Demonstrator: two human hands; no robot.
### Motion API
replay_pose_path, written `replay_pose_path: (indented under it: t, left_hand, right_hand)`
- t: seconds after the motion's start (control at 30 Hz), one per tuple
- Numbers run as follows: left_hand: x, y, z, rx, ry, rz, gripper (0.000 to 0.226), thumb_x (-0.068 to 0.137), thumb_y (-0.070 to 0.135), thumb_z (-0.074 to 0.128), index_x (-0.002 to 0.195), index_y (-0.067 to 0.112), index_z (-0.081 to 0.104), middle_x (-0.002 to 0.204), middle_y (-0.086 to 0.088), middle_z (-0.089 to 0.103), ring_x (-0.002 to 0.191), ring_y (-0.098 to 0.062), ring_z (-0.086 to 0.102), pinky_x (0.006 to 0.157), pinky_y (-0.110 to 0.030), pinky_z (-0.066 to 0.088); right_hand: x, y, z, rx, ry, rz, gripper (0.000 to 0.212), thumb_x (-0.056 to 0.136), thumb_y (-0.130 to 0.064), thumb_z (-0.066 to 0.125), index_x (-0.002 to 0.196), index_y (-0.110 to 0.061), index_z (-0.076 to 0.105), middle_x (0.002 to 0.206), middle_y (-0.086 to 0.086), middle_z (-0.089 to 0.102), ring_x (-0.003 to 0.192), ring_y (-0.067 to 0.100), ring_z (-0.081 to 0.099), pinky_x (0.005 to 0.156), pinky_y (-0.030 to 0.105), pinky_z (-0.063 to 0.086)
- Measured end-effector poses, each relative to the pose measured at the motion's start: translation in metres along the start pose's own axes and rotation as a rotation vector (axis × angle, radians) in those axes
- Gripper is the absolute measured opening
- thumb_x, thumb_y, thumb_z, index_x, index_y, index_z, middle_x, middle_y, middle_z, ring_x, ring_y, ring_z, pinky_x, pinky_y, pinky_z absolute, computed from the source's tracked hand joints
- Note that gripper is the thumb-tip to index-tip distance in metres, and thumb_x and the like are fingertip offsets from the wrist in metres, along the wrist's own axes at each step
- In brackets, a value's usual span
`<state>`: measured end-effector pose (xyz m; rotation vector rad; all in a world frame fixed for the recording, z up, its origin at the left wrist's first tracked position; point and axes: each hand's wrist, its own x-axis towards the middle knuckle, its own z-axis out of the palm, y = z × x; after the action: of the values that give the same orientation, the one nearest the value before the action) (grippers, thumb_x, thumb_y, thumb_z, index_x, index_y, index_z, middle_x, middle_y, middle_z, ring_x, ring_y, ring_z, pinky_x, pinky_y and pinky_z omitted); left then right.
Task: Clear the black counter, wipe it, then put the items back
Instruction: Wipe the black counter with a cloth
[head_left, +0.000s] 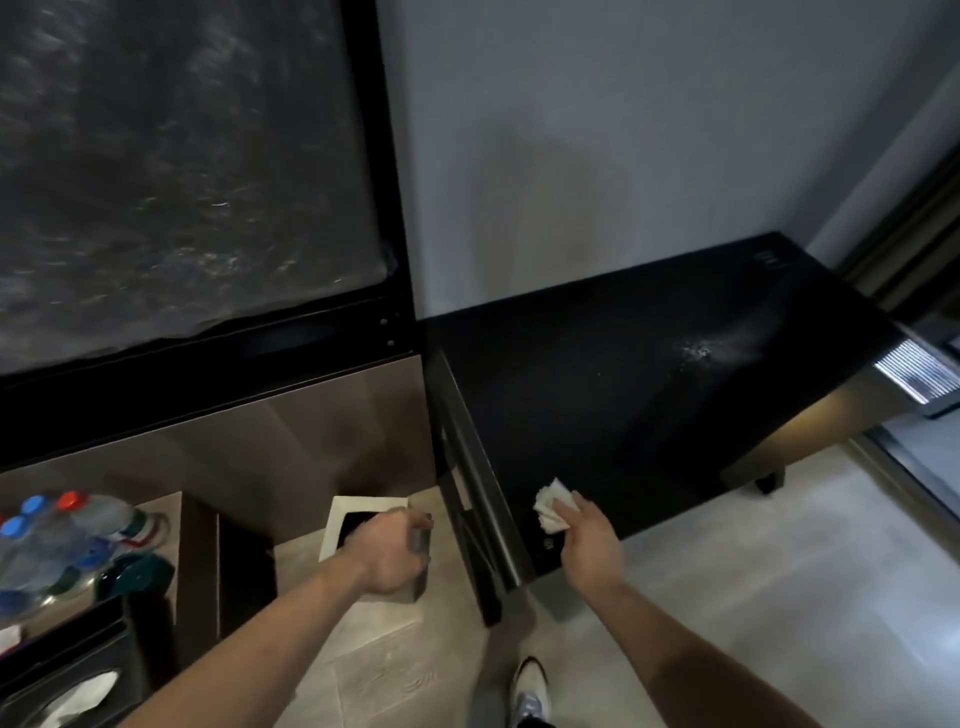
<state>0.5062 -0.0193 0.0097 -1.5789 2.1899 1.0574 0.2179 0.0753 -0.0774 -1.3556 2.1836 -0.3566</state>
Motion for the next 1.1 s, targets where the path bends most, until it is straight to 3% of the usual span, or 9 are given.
replay_pose_path:
  t: [0.07,0.13,0.27,0.47,0.63,0.77,1.1]
  left_hand:
    - [0.016,0.017,0.006,0.011,-0.006,-0.032,0.059,0.082,0.039,0.062,0.14,0.031,0.057,0.143,0.007,0.058,0.13,-0.02,0.056,0.107,-0.035,0.047]
    - [0.028,0.032,0.012,0.009,-0.034,-0.037,0.056,0.086,0.029,0.064,0.142,0.026,0.056,0.146,0.002,0.054,0.133,-0.02,0.053,0.109,-0.031,0.045]
    - [0.048,0.05,0.022,0.066,-0.073,-0.014,0.055,0.089,0.026,0.064,0.143,0.026,0.053,0.155,0.002,0.041,0.141,-0.019,0.044,0.115,-0.028,0.037]
    - [0.086,0.06,0.028,0.15,-0.094,0.06,0.067,0.088,0.025,0.063,0.152,0.027,0.042,0.161,0.003,0.03,0.145,-0.021,0.039,0.117,-0.029,0.035]
    - [0.122,0.064,0.049,0.278,-0.087,0.176,0.085,0.093,0.04,0.062,0.163,0.028,0.016,0.172,0.0,-0.002,0.158,-0.028,0.008,0.127,-0.04,0.022]
    - [0.149,0.064,0.066,0.38,-0.136,0.208,0.091,0.097,0.051,0.056,0.164,0.03,0.0,0.17,0.001,-0.021,0.158,-0.031,-0.01,0.129,-0.047,0.01]
    - [0.182,0.115,0.089,0.44,-0.175,0.225,0.096,0.097,0.052,0.056,0.161,0.04,-0.014,0.166,0.002,-0.031,0.154,-0.035,-0.023,0.126,-0.058,-0.002]
  right_hand:
    - [-0.003,0.009,0.017,-0.12,-0.165,-0.044,0.059,0.103,-0.015,0.051,0.16,-0.027,0.036,0.172,0.005,0.016,0.159,0.023,0.014,0.129,0.034,0.016]
    - [-0.014,0.013,0.03,-0.173,-0.306,-0.038,0.067,0.106,-0.027,0.046,0.166,-0.023,0.017,0.174,0.006,-0.003,0.16,0.025,-0.004,0.131,0.038,0.005]
    - [-0.027,0.007,0.042,-0.123,-0.368,0.019,0.076,0.105,-0.046,0.036,0.166,-0.022,-0.002,0.169,0.003,-0.026,0.156,0.027,-0.026,0.129,0.045,-0.006]
    - [-0.009,-0.01,0.049,-0.032,-0.261,0.164,0.075,0.105,-0.042,0.034,0.165,-0.025,-0.009,0.17,0.011,-0.026,0.156,0.03,-0.025,0.129,0.048,-0.006]
    - [-0.004,-0.008,0.06,-0.038,-0.221,0.211,0.072,0.108,-0.047,0.023,0.161,-0.028,-0.022,0.162,0.009,-0.04,0.151,0.028,-0.035,0.128,0.048,-0.012]
    - [0.005,-0.001,0.057,-0.075,-0.183,0.245,0.073,0.109,-0.041,0.026,0.16,-0.028,-0.024,0.162,0.01,-0.04,0.153,0.028,-0.033,0.129,0.046,-0.009]
    - [0.04,0.064,0.005,-0.135,-0.149,0.255,0.08,0.108,-0.036,0.034,0.158,-0.029,-0.028,0.163,0.009,-0.04,0.151,0.027,-0.036,0.13,0.049,-0.006]
